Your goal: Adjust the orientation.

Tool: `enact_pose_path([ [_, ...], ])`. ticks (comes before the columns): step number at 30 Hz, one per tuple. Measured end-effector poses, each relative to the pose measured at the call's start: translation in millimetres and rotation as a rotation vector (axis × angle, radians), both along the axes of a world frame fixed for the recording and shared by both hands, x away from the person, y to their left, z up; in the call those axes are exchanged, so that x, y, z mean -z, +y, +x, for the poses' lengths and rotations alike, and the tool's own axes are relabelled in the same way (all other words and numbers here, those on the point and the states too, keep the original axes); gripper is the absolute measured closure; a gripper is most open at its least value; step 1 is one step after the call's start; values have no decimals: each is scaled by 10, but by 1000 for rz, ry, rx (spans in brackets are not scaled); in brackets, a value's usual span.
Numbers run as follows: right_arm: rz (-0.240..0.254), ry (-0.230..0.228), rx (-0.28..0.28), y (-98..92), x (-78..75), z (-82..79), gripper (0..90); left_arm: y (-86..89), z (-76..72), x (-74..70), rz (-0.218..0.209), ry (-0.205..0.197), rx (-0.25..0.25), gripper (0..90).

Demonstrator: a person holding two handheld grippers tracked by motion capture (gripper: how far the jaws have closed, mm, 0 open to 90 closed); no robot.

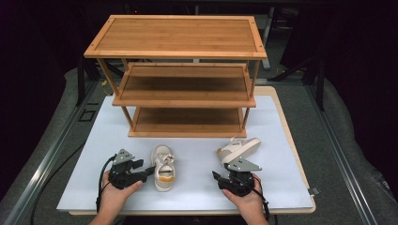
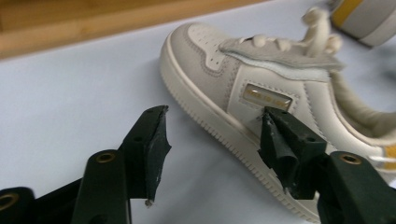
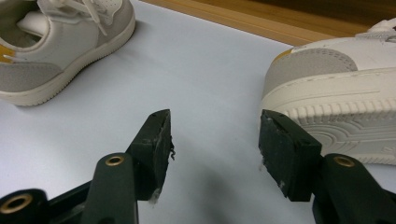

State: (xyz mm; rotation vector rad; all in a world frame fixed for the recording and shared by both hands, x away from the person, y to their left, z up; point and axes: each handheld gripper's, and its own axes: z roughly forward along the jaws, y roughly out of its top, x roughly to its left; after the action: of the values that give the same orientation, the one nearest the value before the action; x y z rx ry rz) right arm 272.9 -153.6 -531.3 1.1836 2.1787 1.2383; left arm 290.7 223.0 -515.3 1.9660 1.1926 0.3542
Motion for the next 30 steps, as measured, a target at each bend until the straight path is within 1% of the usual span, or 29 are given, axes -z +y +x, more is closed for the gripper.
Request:
enact_pose_path([
  [1,4,0,1,1,0,-1,441,19,9,18,25,17,-22,426],
  [2,4,0,1,1,0,-1,441,28,10,19,29,17,-28,428],
  [5,0,1,1,-7,0,1,441,68,2,-15,18,-10,-62,459],
  [8,2,-1,2,-14,0,1,441,95,-28,-76,-45,-35,-71,444],
  [11,4,0,3,-19,0,2,440,71,-84,-126,-72,-67,-60,437],
  [15,4,0,2,-14,0,2,437,-12,-155,-142,-87,-70,-21,422],
  [17,2,1,3,-11,2,4,437,-70,-171,-134,-82,-61,10,420],
  [18,2,1,3,-11,2,4,437,-70,-171,-134,-82,-61,10,421],
  [19,3,2,3,-8,2,3,436,-128,-171,-99,-57,-43,43,449],
  [20,2,2,3,-7,2,2,436,-146,-168,-77,-43,-36,53,476],
  [22,2,1,6,-9,0,0,436,-151,-152,-48,-44,-27,55,538],
  [24,5,1,5,-12,2,3,436,-147,-134,-32,-33,-22,53,563],
  [26,7,2,2,-11,2,5,435,-150,-114,-13,-37,-22,48,564],
  [27,8,2,2,-10,2,4,435,-155,-102,-14,-26,-25,49,569],
  [29,10,1,1,-6,-1,3,434,-165,-97,-15,-22,-28,46,591],
  [30,22,-10,5,0,-12,-5,434,-181,-78,-12,-6,-39,45,617],
])
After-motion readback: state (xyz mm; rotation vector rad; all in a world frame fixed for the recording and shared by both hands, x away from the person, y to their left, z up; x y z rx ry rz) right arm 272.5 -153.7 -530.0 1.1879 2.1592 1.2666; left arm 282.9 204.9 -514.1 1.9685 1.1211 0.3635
